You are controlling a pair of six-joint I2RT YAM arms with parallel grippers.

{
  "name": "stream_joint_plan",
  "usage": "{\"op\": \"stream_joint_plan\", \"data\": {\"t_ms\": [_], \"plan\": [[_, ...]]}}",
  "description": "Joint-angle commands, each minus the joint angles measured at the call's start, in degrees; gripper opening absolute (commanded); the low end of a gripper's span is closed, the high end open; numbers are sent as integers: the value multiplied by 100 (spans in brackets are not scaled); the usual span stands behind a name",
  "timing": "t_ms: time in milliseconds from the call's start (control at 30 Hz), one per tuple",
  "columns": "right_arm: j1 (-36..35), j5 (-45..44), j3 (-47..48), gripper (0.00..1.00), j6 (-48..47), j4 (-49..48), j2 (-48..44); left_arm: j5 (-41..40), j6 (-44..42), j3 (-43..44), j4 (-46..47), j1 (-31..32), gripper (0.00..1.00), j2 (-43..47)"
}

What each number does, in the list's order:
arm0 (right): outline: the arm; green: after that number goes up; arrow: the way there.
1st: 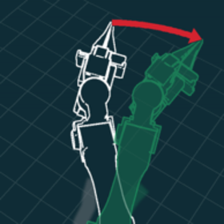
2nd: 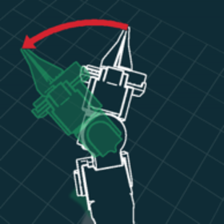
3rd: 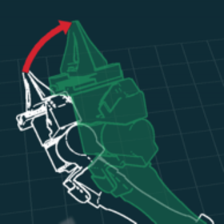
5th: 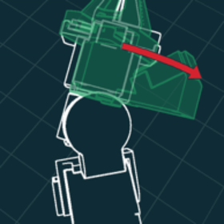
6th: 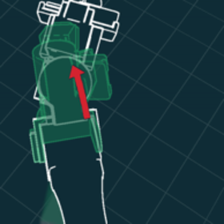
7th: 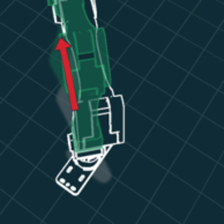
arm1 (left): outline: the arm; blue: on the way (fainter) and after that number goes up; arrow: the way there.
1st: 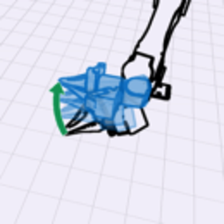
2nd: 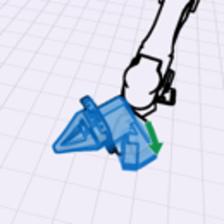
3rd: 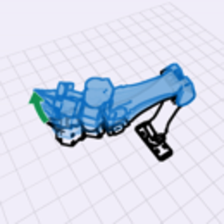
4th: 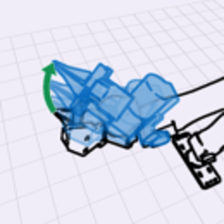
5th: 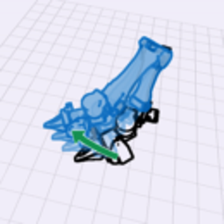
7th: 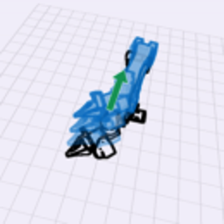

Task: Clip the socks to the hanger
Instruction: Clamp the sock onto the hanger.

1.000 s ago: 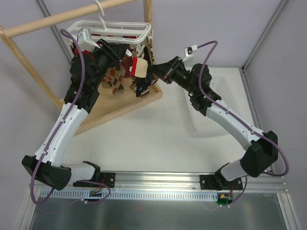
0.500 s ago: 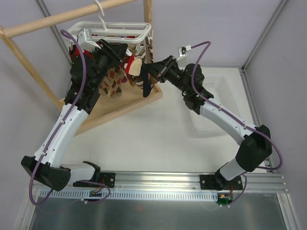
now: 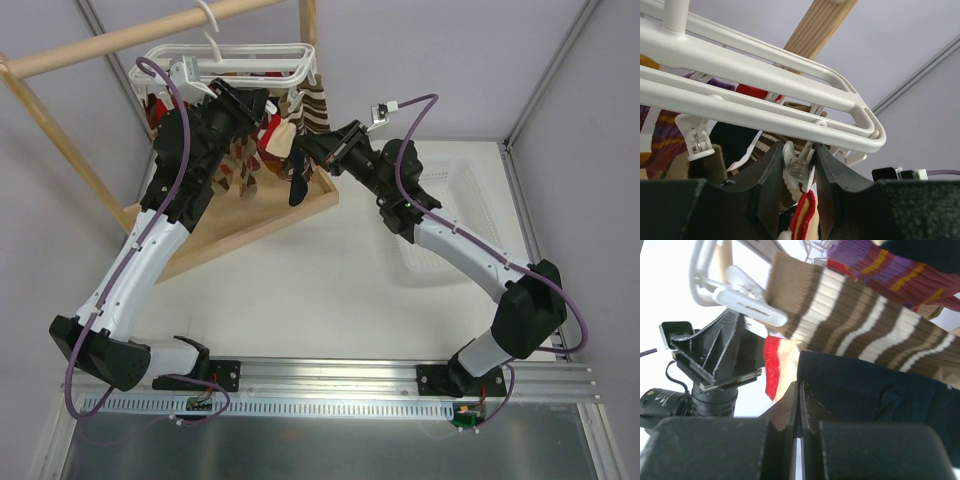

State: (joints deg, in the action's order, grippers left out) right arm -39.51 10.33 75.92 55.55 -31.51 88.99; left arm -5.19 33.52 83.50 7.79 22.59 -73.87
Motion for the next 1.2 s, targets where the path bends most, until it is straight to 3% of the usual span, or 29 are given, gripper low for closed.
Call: {"op": "stream_joint_plan", "data": {"t_ms": [0, 1167], "plan": [[-22, -224, -60, 1, 184, -558, -128, -166, -179, 263, 302, 61, 0, -22], [-31, -743, 2, 1, 70, -910, 31, -395, -346, 26, 311, 140, 0, 153]]}}
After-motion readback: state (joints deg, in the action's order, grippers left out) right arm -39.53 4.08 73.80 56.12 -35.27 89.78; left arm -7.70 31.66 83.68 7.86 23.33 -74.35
